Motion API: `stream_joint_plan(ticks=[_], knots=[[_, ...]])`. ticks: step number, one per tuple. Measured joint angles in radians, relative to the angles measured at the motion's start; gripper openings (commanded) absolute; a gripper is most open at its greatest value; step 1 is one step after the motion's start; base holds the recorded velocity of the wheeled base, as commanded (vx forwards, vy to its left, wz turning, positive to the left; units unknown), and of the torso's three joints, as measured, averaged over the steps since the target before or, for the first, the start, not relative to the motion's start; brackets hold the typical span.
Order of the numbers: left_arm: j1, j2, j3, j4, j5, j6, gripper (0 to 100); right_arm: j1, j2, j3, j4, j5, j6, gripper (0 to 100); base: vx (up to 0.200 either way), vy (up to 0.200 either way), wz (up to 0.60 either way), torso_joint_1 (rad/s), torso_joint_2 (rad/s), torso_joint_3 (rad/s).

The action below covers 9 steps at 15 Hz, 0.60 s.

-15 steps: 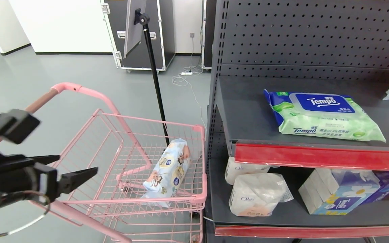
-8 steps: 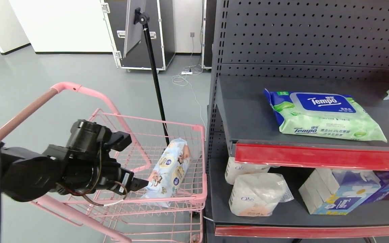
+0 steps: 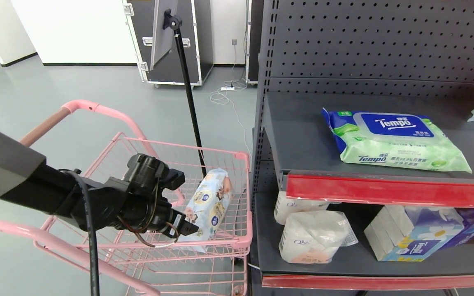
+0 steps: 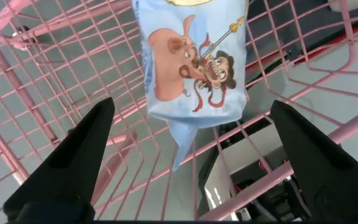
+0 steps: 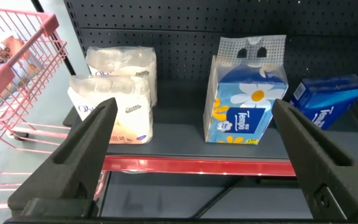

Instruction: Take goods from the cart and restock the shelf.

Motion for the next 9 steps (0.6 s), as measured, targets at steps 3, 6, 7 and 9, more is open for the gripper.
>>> stream_joint_plan(ticks=[3,6,7,9], knots=[[-0.024,0.045,-0.033,0.0,0.0,-0.003,100,0.0,0.0,0.0,0.0,0.0,0.0,100,0.0,0.0,0.0,0.0,0.0,0.0],[-0.033,0.104,-0.09,-0.001,0.0,-0.005,100,0.0,0.0,0.0,0.0,0.0,0.0,100,0.0,0.0,0.0,0.0,0.0,0.0],[-0.033,0.126,-0.115,-0.001,0.0,-0.005,100,0.0,0.0,0.0,0.0,0.0,0.0,100,0.0,0.0,0.0,0.0,0.0,0.0],[-0.035,0.166,-0.15,-0.001,0.0,-0.005,100,0.0,0.0,0.0,0.0,0.0,0.0,100,0.0,0.0,0.0,0.0,0.0,0.0]])
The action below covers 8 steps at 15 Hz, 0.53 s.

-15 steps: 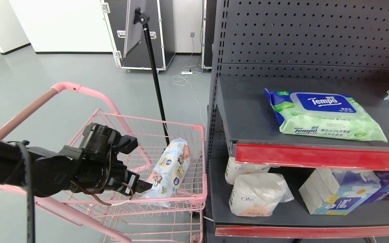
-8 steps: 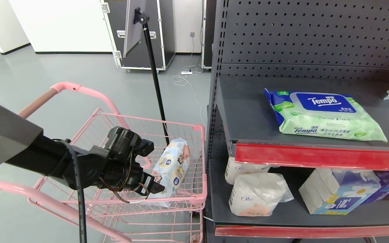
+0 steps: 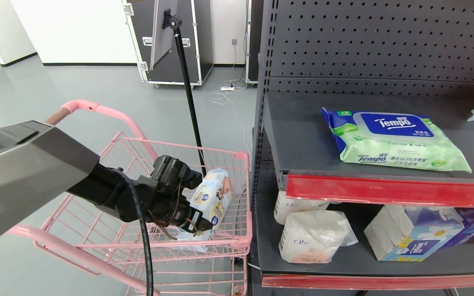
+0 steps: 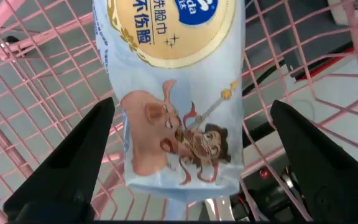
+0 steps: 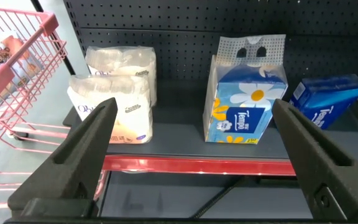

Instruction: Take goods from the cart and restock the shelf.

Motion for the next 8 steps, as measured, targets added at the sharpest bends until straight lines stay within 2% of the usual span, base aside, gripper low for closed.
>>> stream_joint_plan(ticks=[4,5,8], knots=[[0.001,0.07,-0.036,-0.015,-0.001,0.001,100,0.0,0.0,0.0,0.0,0.0,0.0,100,0.0,0.0,0.0,0.0,0.0,0.0],[0.001,0.084,-0.042,-0.024,-0.001,0.001,0,0.0,0.0,0.0,0.0,0.0,0.0,100,0.0,0.0,0.0,0.0,0.0,0.0],[0.002,0.113,-0.046,-0.043,-0.001,0.001,0,0.0,0.0,0.0,0.0,0.001,0.0,100,0.0,0.0,0.0,0.0,0.0,0.0]])
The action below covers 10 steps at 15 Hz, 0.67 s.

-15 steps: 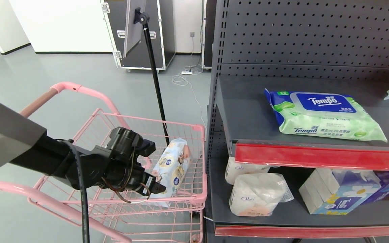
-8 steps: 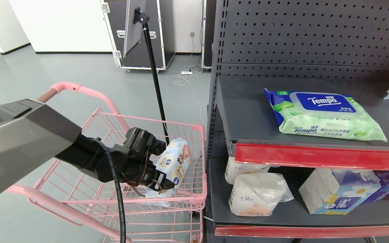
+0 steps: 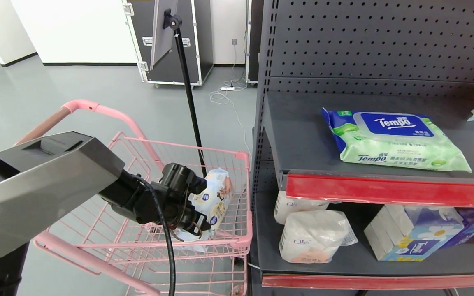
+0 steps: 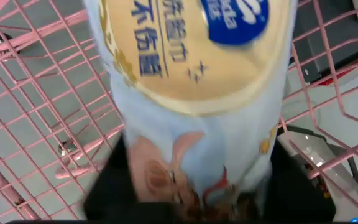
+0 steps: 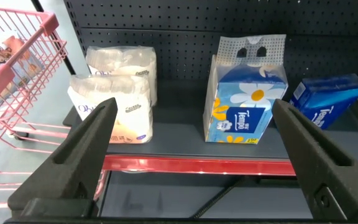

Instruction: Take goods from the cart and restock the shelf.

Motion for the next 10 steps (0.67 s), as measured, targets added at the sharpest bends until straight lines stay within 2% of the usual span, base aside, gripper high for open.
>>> stream_joint_plan(ticks=[5,7,10], knots=[[0.004,-0.059,0.032,0.005,0.0,-0.007,0,0.0,0.0,0.0,0.0,0.0,-0.001,100,0.0,0.0,0.0,0.0,0.0,0.0],[0.019,-0.154,0.066,0.005,0.001,-0.009,0,0.0,0.0,0.0,0.0,0.0,-0.001,100,0.0,0.0,0.0,0.0,0.0,0.0],[0.078,-0.387,0.134,0.004,0.005,-0.013,0,0.0,0.0,0.0,0.0,0.0,-0.001,100,0.0,0.0,0.0,0.0,0.0,0.0]])
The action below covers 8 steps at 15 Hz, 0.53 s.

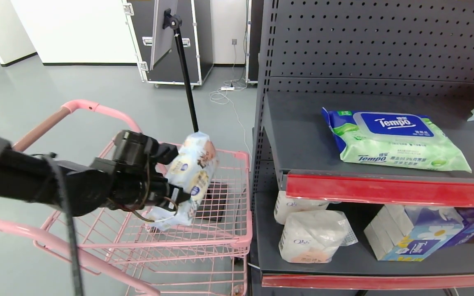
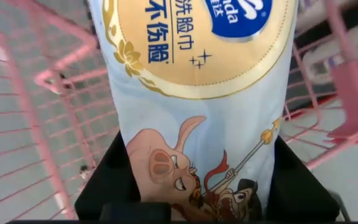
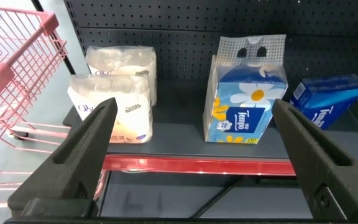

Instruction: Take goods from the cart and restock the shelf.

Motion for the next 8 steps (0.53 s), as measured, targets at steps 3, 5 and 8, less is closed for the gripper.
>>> stream_joint_plan(ticks=[3,5,8], knots=[[0.096,-0.303,0.088,0.002,-0.001,-0.001,0,0.0,0.0,0.0,0.0,0.0,0.0,100,0.0,0.0,0.0,0.0,0.0,0.0],[0.169,-0.485,0.155,0.004,-0.003,-0.002,0,0.0,0.0,0.0,0.0,0.001,0.0,100,0.0,0.0,0.0,0.0,0.0,0.0],[0.236,-0.747,0.265,0.062,-0.012,0.0,0,0.0,0.0,0.0,0.0,0.002,0.0,100,0.0,0.0,0.0,0.0,0.0,0.0]])
